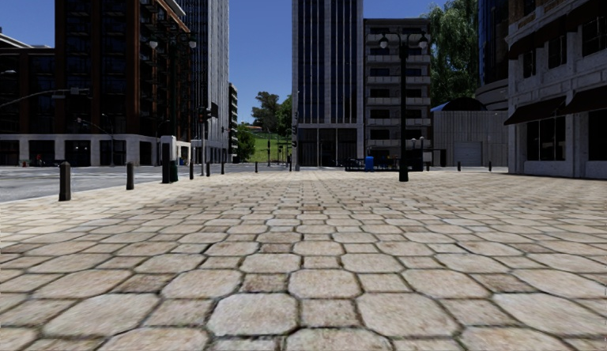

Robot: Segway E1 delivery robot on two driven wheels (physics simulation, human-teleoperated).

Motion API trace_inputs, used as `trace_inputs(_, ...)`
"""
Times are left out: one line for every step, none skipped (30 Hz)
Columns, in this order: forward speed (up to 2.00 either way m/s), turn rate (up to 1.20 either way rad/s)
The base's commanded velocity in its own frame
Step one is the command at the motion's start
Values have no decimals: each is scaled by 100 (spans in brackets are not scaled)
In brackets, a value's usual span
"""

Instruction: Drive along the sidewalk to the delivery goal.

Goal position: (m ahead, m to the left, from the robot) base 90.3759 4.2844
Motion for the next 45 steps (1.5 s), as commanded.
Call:
trace_inputs(200, 0)
trace_inputs(200, 0)
trace_inputs(200, 0)
trace_inputs(200, 0)
trace_inputs(200, 0)
trace_inputs(200, 0)
trace_inputs(200, 0)
trace_inputs(200, 0)
trace_inputs(200, 0)
trace_inputs(200, 0)
trace_inputs(200, 0)
trace_inputs(200, 0)
trace_inputs(200, 0)
trace_inputs(200, 0)
trace_inputs(200, 0)
trace_inputs(200, 0)
trace_inputs(200, 0)
trace_inputs(200, 0)
trace_inputs(200, 0)
trace_inputs(200, 0)
trace_inputs(200, 0)
trace_inputs(200, 0)
trace_inputs(200, 0)
trace_inputs(200, 0)
trace_inputs(200, 0)
trace_inputs(200, 0)
trace_inputs(200, 0)
trace_inputs(200, 0)
trace_inputs(200, 0)
trace_inputs(200, 0)
trace_inputs(200, 0)
trace_inputs(200, 0)
trace_inputs(200, 0)
trace_inputs(200, 0)
trace_inputs(200, 0)
trace_inputs(200, 0)
trace_inputs(200, 0)
trace_inputs(200, 0)
trace_inputs(200, 0)
trace_inputs(200, 0)
trace_inputs(200, 0)
trace_inputs(200, 0)
trace_inputs(200, 0)
trace_inputs(200, 0)
trace_inputs(200, 0)
